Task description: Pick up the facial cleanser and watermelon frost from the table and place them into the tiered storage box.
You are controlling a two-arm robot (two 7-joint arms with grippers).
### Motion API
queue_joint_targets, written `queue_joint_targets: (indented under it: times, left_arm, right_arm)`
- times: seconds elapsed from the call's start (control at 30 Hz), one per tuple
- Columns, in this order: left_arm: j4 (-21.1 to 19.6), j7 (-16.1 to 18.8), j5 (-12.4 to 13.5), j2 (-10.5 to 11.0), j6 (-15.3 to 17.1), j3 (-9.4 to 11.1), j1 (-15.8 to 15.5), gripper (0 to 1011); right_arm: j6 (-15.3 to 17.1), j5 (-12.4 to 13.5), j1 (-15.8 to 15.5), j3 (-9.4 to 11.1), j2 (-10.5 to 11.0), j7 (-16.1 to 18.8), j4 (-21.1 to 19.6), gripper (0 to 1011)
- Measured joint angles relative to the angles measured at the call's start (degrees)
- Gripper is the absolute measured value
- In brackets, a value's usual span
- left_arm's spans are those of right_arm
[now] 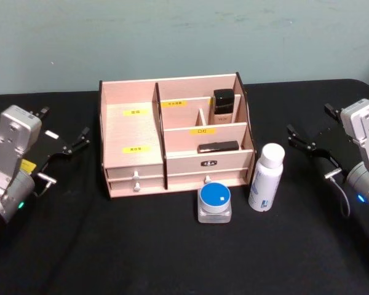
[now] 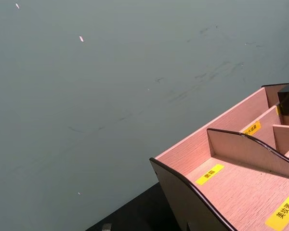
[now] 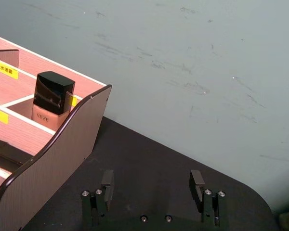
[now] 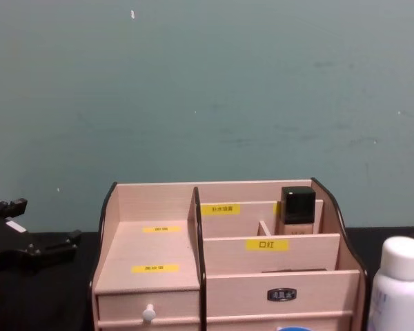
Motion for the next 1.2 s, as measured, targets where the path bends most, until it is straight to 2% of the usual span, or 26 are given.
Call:
queue_joint_targets:
  times: [1.2]
  left_arm:
    - [0.00, 0.00, 0.00, 0.00, 0.00, 0.00, 0.00, 1010]
  right_arm:
    - [0.00, 0.00, 0.00, 0.00, 0.00, 0.00, 0.00, 1002]
